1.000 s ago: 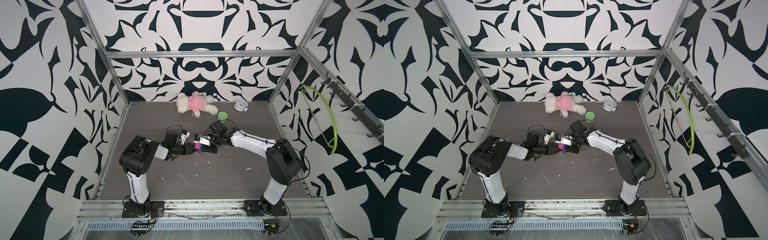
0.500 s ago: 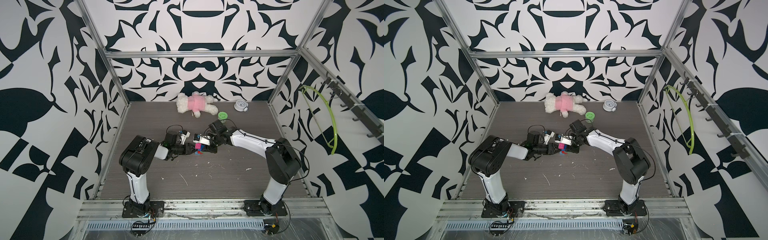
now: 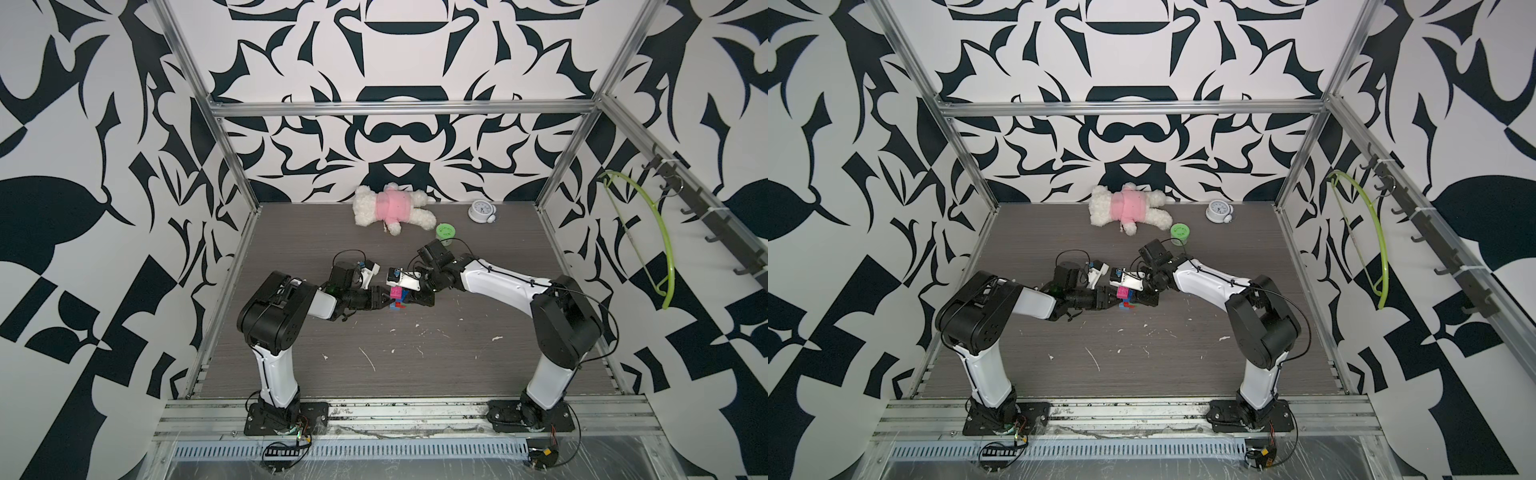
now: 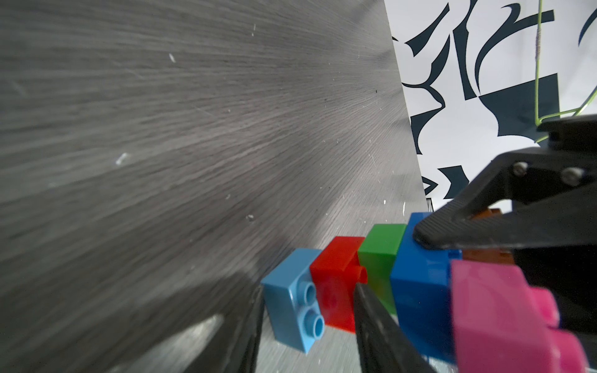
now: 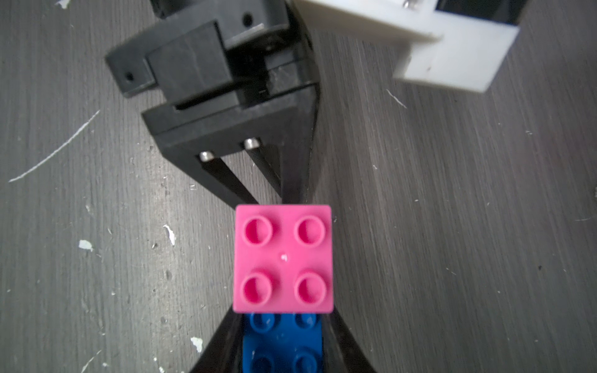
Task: Assemble the letter y with lego
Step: Assemble the lego brick with the lego brick, then place the lego brick at the center of the board.
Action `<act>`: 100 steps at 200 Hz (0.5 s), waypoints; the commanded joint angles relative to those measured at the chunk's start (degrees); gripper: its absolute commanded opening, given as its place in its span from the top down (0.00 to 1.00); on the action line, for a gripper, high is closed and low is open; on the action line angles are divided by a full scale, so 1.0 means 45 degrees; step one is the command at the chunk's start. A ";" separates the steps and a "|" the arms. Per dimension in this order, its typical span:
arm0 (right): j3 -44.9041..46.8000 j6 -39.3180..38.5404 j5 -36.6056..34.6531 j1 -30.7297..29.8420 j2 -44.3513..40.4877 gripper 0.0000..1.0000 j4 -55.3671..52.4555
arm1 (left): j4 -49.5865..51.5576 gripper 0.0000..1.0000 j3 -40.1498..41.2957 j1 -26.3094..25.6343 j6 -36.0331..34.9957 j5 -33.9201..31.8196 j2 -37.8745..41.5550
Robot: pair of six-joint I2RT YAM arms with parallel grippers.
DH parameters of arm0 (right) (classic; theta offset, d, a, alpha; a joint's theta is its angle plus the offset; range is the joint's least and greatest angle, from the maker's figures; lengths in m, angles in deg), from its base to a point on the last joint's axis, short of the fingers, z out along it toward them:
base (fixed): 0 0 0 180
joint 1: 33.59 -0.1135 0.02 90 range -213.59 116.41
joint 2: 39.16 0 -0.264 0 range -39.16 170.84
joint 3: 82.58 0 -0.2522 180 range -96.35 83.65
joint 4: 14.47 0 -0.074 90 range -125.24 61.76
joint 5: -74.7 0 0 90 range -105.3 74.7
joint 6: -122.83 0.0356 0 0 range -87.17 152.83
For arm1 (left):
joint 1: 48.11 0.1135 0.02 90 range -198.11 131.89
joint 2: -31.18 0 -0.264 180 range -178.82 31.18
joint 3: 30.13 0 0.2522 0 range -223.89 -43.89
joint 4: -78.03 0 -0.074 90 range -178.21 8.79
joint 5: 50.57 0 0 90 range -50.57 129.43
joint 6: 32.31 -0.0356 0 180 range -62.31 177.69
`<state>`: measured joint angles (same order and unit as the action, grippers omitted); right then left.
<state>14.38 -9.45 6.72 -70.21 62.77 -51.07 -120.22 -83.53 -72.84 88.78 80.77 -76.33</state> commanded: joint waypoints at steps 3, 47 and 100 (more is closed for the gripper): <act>-0.0348 -0.0136 0.0379 -0.0070 -0.0317 0.64 -0.0204 | 0.2347 0.49 0.0560 0.0115 -0.0167 -0.1140 -0.0318; -0.0348 -0.0099 0.0419 -0.0068 -0.0371 0.64 -0.0139 | 0.2107 0.48 0.0632 0.0345 -0.0012 -0.0958 -0.0134; -0.0352 -0.0039 0.0497 -0.0034 -0.0437 0.65 -0.0100 | 0.1685 0.46 0.0733 0.0547 0.0210 -0.0707 0.0042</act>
<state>14.38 -9.60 7.36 -70.23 62.77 -51.15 -119.48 -82.65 -71.22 89.37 80.88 -75.02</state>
